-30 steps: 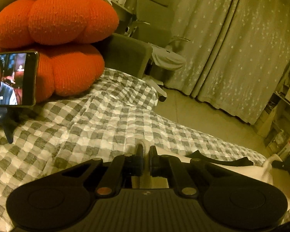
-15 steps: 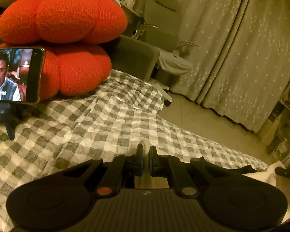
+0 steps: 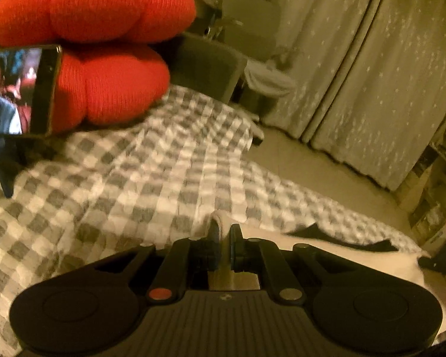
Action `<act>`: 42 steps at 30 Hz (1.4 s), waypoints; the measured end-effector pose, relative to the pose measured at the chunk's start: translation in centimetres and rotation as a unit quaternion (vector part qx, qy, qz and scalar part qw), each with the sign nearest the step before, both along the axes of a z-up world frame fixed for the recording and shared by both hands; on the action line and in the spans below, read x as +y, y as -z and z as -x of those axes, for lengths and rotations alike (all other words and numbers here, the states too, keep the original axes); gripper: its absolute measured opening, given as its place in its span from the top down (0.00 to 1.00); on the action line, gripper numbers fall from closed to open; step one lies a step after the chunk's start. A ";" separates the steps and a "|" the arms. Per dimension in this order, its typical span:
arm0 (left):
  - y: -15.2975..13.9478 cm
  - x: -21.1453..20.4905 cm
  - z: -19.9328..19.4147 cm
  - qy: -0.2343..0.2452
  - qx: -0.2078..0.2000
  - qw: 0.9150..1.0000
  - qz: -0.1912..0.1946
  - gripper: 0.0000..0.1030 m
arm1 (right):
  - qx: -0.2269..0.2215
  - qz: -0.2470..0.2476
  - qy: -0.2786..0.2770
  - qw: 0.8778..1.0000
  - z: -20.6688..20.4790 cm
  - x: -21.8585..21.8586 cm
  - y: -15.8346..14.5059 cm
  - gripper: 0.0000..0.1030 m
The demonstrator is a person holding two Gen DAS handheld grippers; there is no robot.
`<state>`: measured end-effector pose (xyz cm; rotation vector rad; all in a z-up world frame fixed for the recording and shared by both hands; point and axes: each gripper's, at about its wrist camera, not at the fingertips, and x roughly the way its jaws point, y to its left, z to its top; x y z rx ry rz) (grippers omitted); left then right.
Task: Fold clothes
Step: 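Grasp the sweatshirt edge with the right gripper while the left gripper grasps it too, then open both grippers and release the sweatshirt edge onto the bed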
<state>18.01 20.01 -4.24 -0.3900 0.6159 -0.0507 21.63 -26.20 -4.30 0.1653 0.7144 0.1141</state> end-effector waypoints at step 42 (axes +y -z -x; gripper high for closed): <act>-2.8 -1.1 2.0 -0.021 -0.033 0.999 -0.032 0.91 | -0.051 0.055 0.039 0.996 2.2 1.5 -2.7 0.65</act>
